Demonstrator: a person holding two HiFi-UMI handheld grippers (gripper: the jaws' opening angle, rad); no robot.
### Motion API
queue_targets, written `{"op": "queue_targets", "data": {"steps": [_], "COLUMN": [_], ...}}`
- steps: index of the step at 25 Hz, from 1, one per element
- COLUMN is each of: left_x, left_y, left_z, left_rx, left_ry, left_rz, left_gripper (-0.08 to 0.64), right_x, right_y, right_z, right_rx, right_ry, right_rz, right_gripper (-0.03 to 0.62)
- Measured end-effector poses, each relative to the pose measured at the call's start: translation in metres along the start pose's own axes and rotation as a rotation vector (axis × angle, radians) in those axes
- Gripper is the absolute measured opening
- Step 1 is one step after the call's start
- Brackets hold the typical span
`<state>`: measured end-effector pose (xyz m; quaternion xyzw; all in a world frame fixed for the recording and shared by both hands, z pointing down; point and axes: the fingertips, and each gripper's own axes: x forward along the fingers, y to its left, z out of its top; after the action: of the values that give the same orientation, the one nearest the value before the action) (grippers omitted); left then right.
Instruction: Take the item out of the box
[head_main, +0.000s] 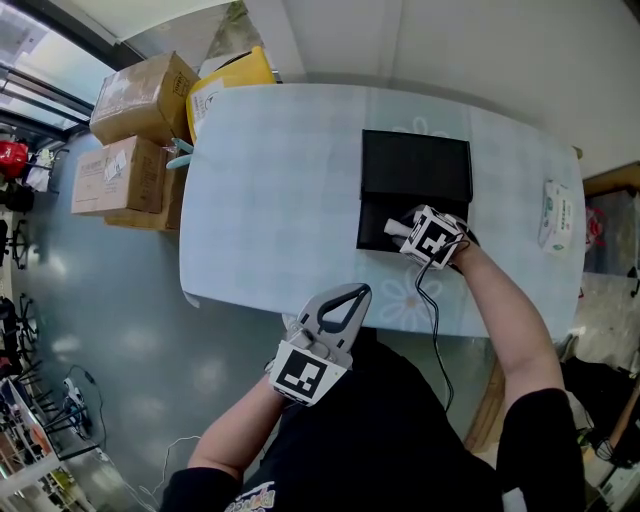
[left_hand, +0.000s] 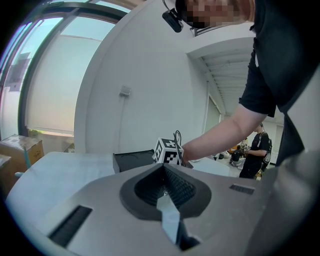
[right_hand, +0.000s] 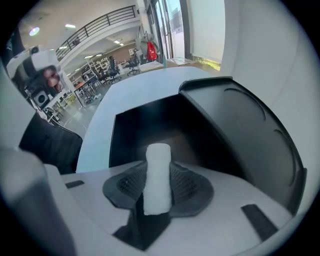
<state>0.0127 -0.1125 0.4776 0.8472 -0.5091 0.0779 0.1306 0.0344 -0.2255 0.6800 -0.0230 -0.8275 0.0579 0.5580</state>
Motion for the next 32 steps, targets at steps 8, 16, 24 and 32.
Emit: {"op": "queue_targets", "data": {"steps": [8, 16, 24, 32], "left_x": [-0.017, -0.042, -0.066, -0.088], "left_y": [0.004, 0.007, 0.007, 0.009], "left_z": [0.015, 0.039, 0.054, 0.061], "left_rx": [0.014, 0.057, 0.083, 0.09], "left_ry": [-0.015, -0.048, -0.072, -0.091], "left_rz": [-0.012, -0.071, -0.133, -0.175], "left_gripper": [0.002, 0.002, 0.002, 0.002], "right_x": [-0.017, -0.074, -0.135, -0.195], "right_y": [-0.002, 0.002, 0.025, 0.068], "right_z": [0.005, 0.024, 0.044, 0.075], "right_rx": [0.029, 0.166, 0.29, 0.339], "right_ry": [-0.051, -0.22, -0.427, -0.623], "right_rz": [-0.095, -0.251, -0.41, -0.551], "right_gripper": [0.14, 0.138, 0.138, 0.138]}}
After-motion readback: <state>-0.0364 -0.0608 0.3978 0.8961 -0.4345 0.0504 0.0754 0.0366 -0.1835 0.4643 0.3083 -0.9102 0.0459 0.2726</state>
